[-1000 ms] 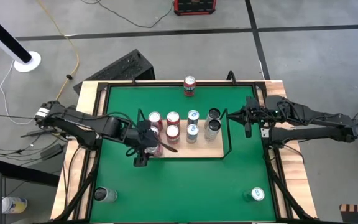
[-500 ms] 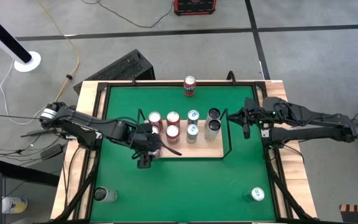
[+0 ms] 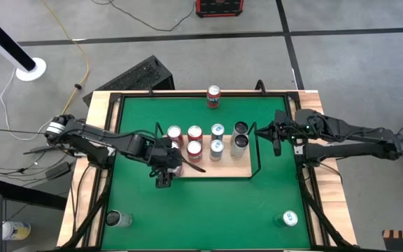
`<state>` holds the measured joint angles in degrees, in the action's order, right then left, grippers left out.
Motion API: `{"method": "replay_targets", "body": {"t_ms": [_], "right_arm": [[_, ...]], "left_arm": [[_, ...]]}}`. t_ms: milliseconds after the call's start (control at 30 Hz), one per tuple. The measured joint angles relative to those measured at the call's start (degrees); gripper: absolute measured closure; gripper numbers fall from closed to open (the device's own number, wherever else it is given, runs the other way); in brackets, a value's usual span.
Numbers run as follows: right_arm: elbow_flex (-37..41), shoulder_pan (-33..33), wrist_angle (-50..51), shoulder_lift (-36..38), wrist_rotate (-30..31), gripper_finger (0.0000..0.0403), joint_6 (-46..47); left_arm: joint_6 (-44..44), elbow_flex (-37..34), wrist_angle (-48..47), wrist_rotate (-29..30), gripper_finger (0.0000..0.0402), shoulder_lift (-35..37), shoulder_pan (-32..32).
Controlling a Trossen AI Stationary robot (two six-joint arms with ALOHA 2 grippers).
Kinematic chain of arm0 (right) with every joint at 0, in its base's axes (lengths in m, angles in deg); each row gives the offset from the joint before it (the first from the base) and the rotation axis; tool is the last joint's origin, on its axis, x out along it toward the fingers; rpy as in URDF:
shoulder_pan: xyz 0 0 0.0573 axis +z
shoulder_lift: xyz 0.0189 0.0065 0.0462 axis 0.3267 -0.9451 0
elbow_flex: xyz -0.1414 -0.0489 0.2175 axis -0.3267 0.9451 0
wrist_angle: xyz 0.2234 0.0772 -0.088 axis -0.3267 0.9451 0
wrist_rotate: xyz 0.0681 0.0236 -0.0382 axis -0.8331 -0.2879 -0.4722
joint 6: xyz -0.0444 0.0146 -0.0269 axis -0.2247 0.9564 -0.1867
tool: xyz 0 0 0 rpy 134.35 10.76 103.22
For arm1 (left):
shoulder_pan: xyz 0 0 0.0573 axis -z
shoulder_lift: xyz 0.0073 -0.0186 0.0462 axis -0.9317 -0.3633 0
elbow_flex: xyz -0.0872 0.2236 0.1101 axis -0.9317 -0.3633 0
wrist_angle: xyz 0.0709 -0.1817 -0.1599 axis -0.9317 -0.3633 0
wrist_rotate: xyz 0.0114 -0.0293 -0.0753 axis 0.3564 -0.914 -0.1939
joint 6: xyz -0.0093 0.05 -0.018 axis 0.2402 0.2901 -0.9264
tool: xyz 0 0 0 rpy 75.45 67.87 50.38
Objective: Place canned beverage on shelf
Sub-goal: Put the red-white soda can on the shelf aligned with the other red-white soda cans
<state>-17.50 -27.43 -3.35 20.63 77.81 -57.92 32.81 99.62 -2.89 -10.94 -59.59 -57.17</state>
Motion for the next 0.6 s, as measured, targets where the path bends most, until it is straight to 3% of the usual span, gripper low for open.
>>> {"method": "replay_targets", "body": {"t_ms": [600], "right_arm": [[0.0, 0.0, 0.1, 0.0, 0.0, 0.0361, 0.0]], "left_arm": [[2.8, -0.1, -1.5, -5.7, 0.0100, 0.0, -3.8]]}}
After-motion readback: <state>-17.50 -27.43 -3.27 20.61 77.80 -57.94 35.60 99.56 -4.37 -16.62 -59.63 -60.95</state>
